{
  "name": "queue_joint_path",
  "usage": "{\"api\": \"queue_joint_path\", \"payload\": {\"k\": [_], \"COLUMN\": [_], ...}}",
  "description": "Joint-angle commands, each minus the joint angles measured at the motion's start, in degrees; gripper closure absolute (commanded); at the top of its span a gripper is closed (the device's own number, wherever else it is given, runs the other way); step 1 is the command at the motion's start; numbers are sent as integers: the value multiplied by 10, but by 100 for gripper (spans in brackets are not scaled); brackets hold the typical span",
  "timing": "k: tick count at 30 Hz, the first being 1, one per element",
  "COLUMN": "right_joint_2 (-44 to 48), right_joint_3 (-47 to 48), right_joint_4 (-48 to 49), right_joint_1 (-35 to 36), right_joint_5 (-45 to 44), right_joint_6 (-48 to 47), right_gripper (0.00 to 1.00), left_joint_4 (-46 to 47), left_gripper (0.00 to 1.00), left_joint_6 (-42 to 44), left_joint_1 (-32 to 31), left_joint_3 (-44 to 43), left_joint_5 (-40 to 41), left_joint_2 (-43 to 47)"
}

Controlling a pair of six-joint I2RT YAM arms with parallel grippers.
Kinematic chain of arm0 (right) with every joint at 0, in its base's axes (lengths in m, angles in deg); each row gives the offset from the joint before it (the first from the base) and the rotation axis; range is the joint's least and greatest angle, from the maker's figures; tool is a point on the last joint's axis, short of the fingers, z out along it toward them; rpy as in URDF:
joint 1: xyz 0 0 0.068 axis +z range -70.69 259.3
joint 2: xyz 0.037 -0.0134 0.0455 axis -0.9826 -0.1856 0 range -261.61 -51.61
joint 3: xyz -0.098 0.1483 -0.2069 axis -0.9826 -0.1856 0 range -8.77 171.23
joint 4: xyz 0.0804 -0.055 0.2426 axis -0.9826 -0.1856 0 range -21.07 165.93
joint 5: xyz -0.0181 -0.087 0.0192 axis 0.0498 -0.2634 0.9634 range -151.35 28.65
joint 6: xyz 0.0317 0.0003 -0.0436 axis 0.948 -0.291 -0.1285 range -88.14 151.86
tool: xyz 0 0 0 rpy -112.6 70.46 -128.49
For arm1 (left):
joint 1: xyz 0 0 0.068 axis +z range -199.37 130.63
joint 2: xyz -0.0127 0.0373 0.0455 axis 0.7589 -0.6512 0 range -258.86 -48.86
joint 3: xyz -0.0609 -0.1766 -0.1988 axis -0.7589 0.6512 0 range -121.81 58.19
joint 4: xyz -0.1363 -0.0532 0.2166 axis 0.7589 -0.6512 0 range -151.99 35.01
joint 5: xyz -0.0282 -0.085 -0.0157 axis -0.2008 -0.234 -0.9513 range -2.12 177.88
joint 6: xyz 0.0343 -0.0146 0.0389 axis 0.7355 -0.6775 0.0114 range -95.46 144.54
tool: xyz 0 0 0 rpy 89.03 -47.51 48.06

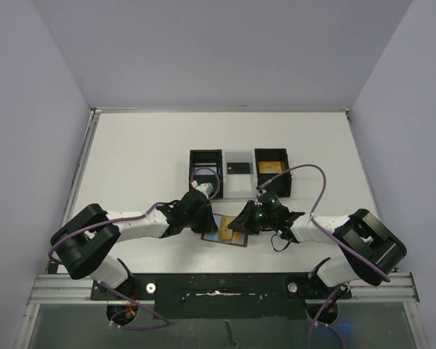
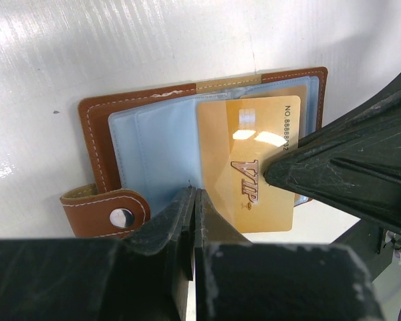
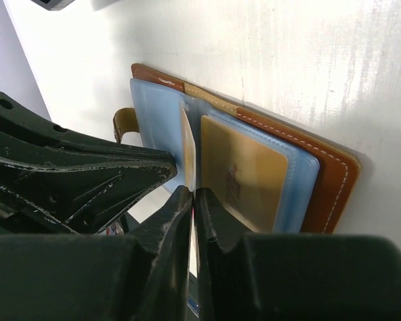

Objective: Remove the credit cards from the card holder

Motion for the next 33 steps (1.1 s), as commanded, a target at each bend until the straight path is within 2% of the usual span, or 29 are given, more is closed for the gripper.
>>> {"api": "queue_joint_path", "payload": {"k": [1,5,18,25,29,33], "right_joint_2": [6,22,147,217,261,295], "right_joint_3": [21,20,25,37,42,41], "right_joint_4": [3,-19,-118,-162,-203,-227], "right_joint_1": [-4,-3,-34,-45,-45,-46], "right_joint_5": [-3,-11,-50,-98,-158,-205], "right_joint_6": [-11,-18,-70,-104,-102,-98], "right_gripper": [95,100,100,100,100,100], "left_joint_4": [-18,-19,-28,-35,-15,37], "left_gripper": [100,100,100,90,81,76], "left_joint_6": [12,13,13,22,40,48], "left_joint_1": [0,0,0,0,-1,-2], "left_joint_3": [5,3,1,-15,-37,-55], "left_joint_5": [5,5,18,20,-23,-116], "left_joint_2": [3,2,45,81,84,55]}}
